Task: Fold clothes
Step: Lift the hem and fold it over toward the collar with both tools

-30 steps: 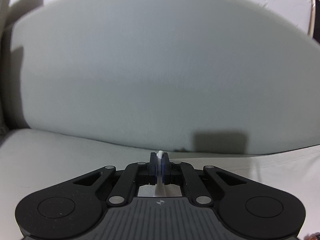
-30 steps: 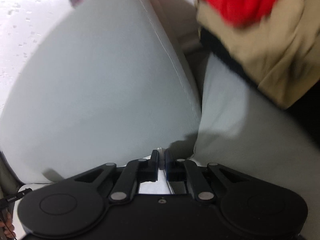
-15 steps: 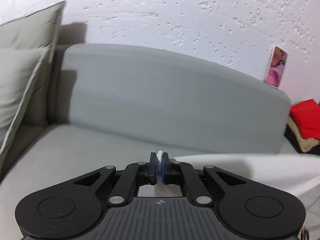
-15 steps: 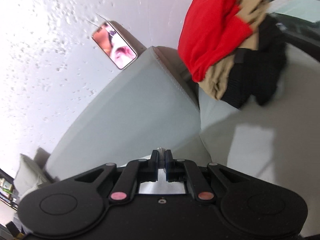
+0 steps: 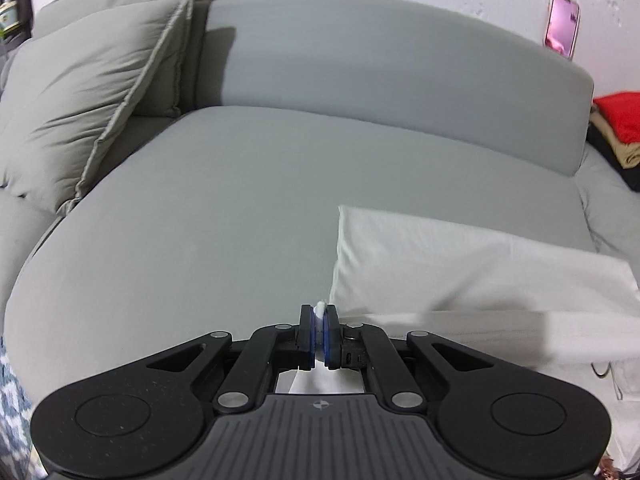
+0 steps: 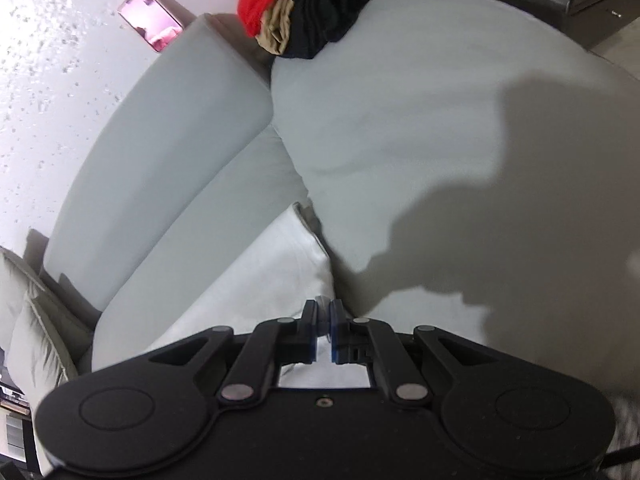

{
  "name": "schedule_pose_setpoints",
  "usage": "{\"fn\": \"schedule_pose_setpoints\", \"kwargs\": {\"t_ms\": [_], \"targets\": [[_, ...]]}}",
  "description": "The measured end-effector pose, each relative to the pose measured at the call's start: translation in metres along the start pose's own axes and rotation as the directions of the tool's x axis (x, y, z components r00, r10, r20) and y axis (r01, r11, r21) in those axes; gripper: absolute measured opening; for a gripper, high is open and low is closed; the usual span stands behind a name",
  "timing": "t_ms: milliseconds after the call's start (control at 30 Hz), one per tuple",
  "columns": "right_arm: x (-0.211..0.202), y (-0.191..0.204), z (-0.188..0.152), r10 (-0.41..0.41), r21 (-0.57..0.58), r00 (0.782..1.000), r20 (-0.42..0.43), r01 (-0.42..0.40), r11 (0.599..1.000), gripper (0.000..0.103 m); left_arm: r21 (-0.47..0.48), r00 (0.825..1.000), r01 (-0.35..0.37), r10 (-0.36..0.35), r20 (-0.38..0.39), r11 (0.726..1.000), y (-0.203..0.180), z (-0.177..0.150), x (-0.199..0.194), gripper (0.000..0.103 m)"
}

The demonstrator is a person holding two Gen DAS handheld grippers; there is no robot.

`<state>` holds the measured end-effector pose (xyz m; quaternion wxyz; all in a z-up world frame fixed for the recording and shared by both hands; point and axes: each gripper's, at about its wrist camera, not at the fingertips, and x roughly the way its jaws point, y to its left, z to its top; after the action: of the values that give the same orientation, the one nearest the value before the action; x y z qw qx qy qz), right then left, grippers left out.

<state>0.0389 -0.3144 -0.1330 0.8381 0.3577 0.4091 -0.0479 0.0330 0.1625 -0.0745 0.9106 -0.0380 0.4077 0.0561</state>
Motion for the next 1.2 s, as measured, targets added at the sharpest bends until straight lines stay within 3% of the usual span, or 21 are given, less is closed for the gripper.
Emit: {"fn": "schedule_pose_setpoints", "kwargs": {"t_ms": [133, 333, 433, 533, 633, 667, 733, 767, 800, 867, 967, 1033, 1100, 1133, 1200], "targets": [[-0.022, 0.004, -0.010, 0.004, -0.030, 1.000, 0.017, -0.003, 1.000, 0.006, 0.010, 1.000, -0.020, 0.020, 0.023, 1.000, 0.007, -0.014, -0.015, 0.002], [-0.021, 0.007, -0.028, -0.078, -0.083, 0.996, -0.033, 0.075, 0.994, 0.007, 0.037, 0.994, -0.016, 0.020, -0.111, 0.999, 0.010, -0.023, 0.005, 0.005], [-0.028, 0.004, -0.025, -0.116, -0.098, 0.992, -0.041, 0.112, 0.989, 0.012, 0.053, 0.997, 0.026, -0.022, -0.070, 0.998, 0.023, -0.028, -0.023, 0.009], [-0.059, 0.006, -0.018, -0.068, -0.087, 0.997, -0.033, 0.065, 0.994, 0.028, 0.104, 0.995, 0.103, -0.104, 0.008, 0.989, 0.034, -0.028, -0.058, 0.010], [-0.081, 0.021, -0.020, -0.014, -0.154, 0.999, -0.040, 0.007, 0.988, 0.051, 0.129, 0.972, 0.221, -0.229, 0.055, 0.967, 0.029, -0.020, -0.072, 0.018], [-0.077, 0.028, -0.021, -0.003, -0.176, 0.999, -0.052, -0.006, 0.984, 0.052, 0.137, 0.968, 0.239, -0.248, 0.049, 0.961, 0.020, -0.017, -0.062, 0.020], [-0.057, 0.040, -0.023, 0.014, -0.206, 0.996, -0.087, -0.032, 0.978, 0.052, 0.156, 0.959, 0.273, -0.280, 0.031, 0.949, 0.001, -0.012, -0.040, 0.022], [-0.038, 0.046, -0.024, 0.010, -0.215, 0.993, -0.120, -0.036, 0.976, 0.044, 0.173, 0.961, 0.272, -0.275, -0.006, 0.947, -0.014, -0.011, -0.023, 0.022], [-0.017, 0.052, -0.026, -0.001, -0.225, 0.987, -0.163, -0.037, 0.974, 0.026, 0.195, 0.964, 0.267, -0.264, -0.043, 0.944, -0.030, -0.010, -0.006, 0.021], [0.020, 0.064, -0.027, -0.037, -0.254, 0.973, -0.227, -0.022, 0.967, 0.016, 0.244, 0.965, 0.260, -0.245, -0.093, 0.934, -0.057, -0.007, 0.023, 0.021], [0.051, 0.081, -0.025, -0.115, -0.316, 0.971, -0.208, 0.045, 0.948, 0.016, 0.338, 0.976, 0.217, -0.192, -0.106, 0.916, -0.088, -0.012, 0.045, 0.022], [0.066, 0.082, -0.026, -0.167, -0.335, 0.964, -0.205, 0.091, 0.938, 0.026, 0.369, 0.974, 0.214, -0.168, -0.154, 0.904, -0.095, -0.021, 0.060, 0.021], [0.076, 0.074, -0.032, -0.212, -0.343, 0.943, -0.258, 0.116, 0.932, 0.030, 0.384, 0.955, 0.263, -0.183, -0.232, 0.885, -0.090, -0.033, 0.058, 0.019], [0.074, 0.070, -0.036, -0.216, -0.347, 0.933, -0.289, 0.108, 0.932, 0.030, 0.410, 0.943, 0.297, -0.198, -0.266, 0.863, -0.085, -0.040, 0.044, 0.019], [0.051, 0.060, -0.046, -0.172, -0.341, 0.910, -0.377, 0.036, 0.939, 0.030, 0.442, 0.915, 0.369, -0.236, -0.326, 0.818, -0.067, -0.054, 0.013, 0.017]]}}
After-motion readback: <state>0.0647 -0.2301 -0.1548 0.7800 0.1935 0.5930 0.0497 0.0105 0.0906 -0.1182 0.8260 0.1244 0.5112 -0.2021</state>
